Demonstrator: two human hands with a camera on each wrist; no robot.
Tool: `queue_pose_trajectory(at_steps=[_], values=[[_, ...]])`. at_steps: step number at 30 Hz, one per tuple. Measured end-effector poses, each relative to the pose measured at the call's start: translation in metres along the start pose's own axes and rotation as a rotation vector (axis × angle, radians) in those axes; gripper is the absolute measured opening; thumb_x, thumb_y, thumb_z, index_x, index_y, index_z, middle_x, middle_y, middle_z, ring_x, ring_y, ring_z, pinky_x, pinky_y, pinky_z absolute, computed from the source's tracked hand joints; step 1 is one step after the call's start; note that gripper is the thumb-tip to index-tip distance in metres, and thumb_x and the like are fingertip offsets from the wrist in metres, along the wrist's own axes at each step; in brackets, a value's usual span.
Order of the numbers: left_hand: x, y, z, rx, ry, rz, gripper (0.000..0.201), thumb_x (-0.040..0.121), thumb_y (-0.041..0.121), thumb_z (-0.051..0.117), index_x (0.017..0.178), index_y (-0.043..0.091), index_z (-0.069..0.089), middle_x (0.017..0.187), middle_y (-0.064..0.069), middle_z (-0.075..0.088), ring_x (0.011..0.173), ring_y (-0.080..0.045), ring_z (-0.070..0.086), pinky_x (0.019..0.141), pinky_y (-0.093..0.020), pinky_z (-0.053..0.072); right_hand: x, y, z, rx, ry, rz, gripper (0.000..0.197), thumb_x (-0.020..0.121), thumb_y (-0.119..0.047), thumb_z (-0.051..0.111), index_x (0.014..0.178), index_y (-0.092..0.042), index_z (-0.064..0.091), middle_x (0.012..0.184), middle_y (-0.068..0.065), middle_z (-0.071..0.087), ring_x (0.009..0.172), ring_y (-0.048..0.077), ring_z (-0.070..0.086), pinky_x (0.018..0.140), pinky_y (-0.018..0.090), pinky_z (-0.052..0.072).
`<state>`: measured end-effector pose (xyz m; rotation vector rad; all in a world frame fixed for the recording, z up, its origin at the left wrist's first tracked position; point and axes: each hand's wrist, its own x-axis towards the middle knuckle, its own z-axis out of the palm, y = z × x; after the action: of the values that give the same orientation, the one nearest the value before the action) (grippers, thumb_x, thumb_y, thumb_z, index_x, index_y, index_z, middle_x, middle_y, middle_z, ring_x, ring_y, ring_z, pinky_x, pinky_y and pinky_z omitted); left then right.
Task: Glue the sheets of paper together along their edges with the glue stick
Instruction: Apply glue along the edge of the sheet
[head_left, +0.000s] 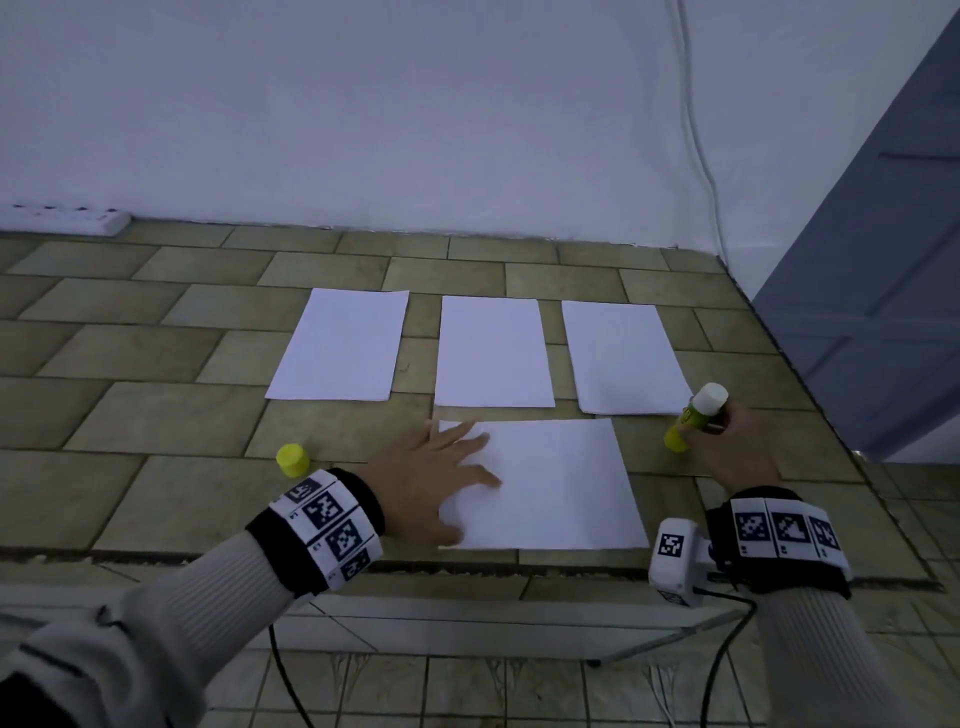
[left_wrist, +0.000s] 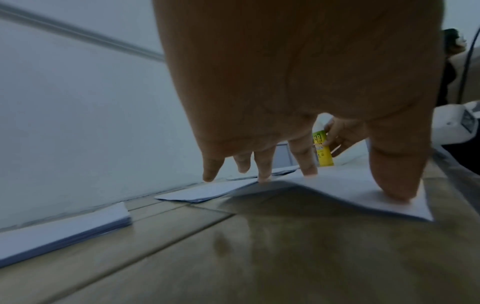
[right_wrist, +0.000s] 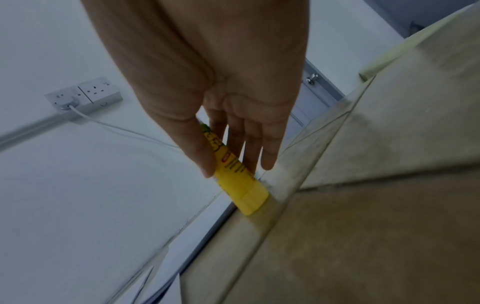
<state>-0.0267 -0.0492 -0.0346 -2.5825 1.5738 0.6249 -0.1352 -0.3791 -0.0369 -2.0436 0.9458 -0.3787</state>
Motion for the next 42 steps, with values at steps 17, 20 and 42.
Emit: queue_pose_trajectory(at_steps=[17, 20, 42], values=[[-0.010, 0.010, 0.021, -0.097, 0.136, -0.477, 0.116, 0.058, 0.086, -0.011, 0.155, 0.024, 0.000, 0.163, -0.005, -0.011, 0.149, -0.025, -0.013, 0.117, -0.061, 0.002, -0.040, -0.063, 0.028, 0.131, -0.284, -0.299, 0.021, 0.082, -0.019, 0.072, 0.101, -0.020, 0.063, 0.086, -0.002, 0.065, 0.079, 0.015, 0.062, 0.064, 0.021, 0.049], [-0.008, 0.010, 0.024, -0.049, 0.103, -0.470, 0.131, 0.043, 0.091, -0.028, 0.155, 0.027, -0.003, 0.163, -0.007, -0.013, 0.149, -0.027, -0.015, 0.115, -0.063, 0.002, -0.044, -0.075, 0.049, 0.116, -0.294, -0.303, 0.028, 0.078, -0.023, 0.076, 0.102, -0.019, 0.063, 0.086, -0.001, 0.063, 0.074, 0.010, 0.059, 0.061, 0.015, 0.044], [-0.007, 0.006, 0.069, -0.060, 0.402, -0.376, 0.098, 0.083, 0.082, -0.001, 0.153, 0.019, 0.027, 0.162, -0.012, 0.011, 0.150, -0.027, 0.008, 0.116, -0.062, 0.005, -0.070, -0.120, 0.139, -0.016, -0.377, -0.439, 0.020, 0.072, -0.009, 0.070, 0.087, -0.009, 0.056, 0.088, 0.008, 0.064, 0.080, 0.026, 0.064, 0.077, 0.042, 0.054]])
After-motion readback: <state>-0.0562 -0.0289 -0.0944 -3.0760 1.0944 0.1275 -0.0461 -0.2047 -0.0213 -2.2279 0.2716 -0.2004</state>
